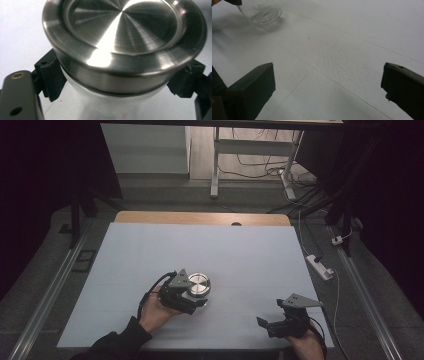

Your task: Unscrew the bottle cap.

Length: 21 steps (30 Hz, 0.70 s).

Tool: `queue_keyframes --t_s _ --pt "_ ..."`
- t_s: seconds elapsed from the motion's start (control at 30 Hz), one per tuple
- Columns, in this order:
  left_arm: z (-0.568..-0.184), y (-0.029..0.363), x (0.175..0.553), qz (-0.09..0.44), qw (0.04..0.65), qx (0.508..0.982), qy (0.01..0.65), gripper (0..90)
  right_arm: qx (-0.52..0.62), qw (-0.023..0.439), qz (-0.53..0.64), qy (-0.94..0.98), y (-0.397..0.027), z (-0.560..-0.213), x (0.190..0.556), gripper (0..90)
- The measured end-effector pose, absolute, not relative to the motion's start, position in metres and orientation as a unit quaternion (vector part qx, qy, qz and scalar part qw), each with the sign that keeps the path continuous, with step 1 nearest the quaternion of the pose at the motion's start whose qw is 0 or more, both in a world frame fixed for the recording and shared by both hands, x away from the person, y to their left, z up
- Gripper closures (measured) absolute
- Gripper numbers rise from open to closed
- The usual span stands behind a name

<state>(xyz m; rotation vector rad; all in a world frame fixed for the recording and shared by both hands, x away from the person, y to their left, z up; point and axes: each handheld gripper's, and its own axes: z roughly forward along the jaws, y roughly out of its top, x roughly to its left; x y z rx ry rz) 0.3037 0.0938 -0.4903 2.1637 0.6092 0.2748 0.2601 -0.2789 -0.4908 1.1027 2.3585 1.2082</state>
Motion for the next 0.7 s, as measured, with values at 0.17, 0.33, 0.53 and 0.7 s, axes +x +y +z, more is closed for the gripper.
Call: queue_keyframes --t_s 0.17,0.33,0.53,0.7 --pt "-0.491 0.093 0.303 0.111 0.424 0.866 0.241 15.8 0.368 0.133 0.42 0.818 -0.272 -0.489 0.261 0.0" --pt "-0.491 0.093 0.303 0.111 0.424 0.866 0.24 15.8 0.354 0.129 0.424 0.824 -0.265 -0.489 0.261 0.0" --pt "-0.492 0.092 0.303 0.111 0.424 0.867 0.239 15.8 0.322 0.134 0.444 0.825 -0.25 -0.485 0.262 0.0" --pt "-0.492 0.092 0.304 0.109 0.427 0.866 0.239 15.8 0.299 0.128 0.449 0.832 -0.24 -0.483 0.263 0.0"
